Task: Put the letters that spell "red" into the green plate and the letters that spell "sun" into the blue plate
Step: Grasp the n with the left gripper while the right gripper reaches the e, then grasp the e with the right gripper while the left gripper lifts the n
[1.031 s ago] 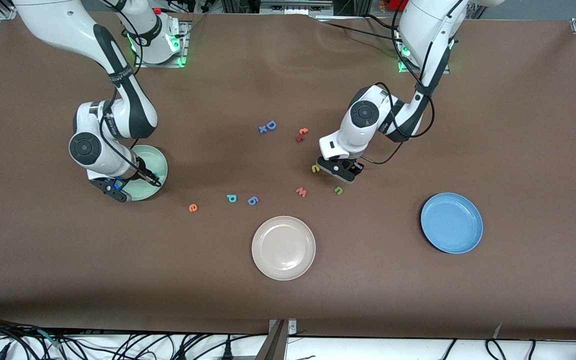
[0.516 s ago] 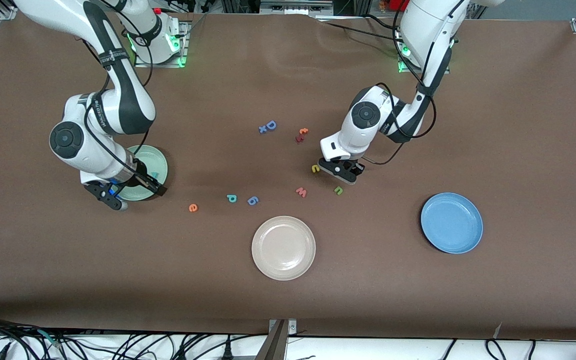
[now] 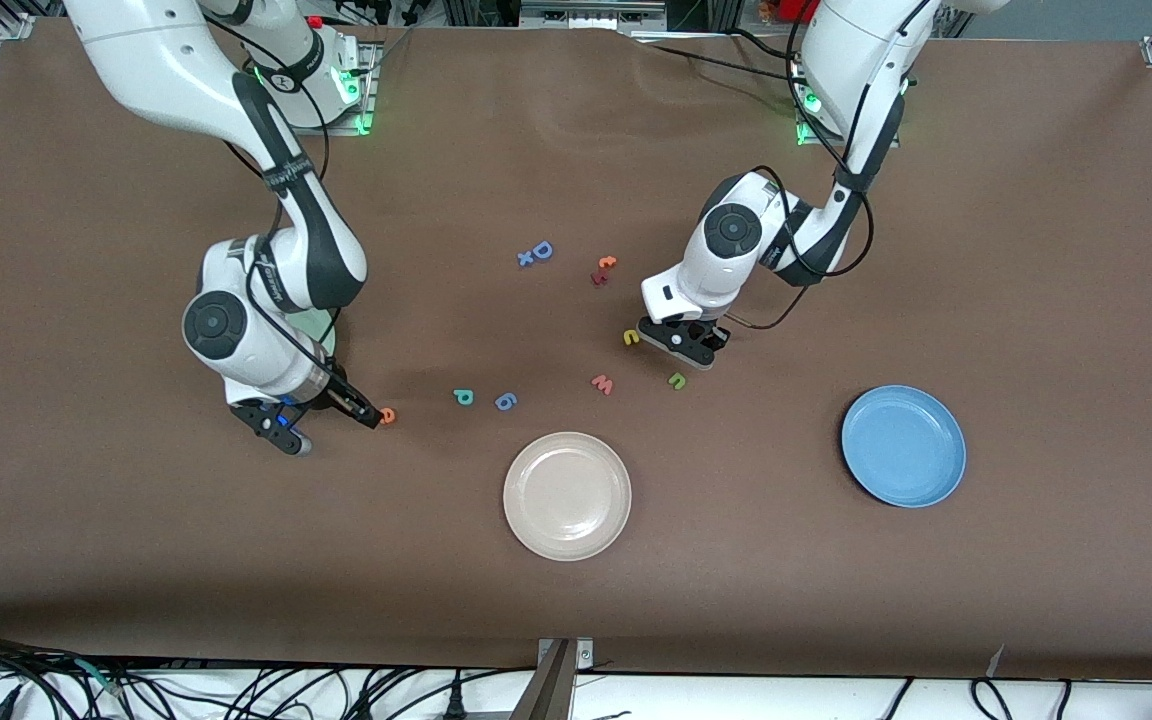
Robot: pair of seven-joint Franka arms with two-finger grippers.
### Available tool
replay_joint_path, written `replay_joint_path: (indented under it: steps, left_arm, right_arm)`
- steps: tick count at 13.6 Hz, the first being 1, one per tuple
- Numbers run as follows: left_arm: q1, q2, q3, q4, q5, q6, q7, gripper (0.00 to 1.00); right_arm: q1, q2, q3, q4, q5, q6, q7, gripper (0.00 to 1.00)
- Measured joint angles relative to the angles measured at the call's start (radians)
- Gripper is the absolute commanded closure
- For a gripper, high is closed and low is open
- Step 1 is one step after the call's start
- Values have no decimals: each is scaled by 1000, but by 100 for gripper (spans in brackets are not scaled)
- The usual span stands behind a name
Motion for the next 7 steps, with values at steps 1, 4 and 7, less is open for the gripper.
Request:
replay_joint_path:
  steps: [1,4,7]
  left_arm:
    - [0,-1,0,0,0,-2,-1,72]
    - [1,-6,-3,0,0,-10,-8,81]
    - [1,-6,-3,-1,0,-11,-21,83]
  right_arm:
    - [0,19,0,0,0,20,5,14]
    - [12,47,0,1,0,38,37,14]
    - [38,58,0,2,0,51,75,14]
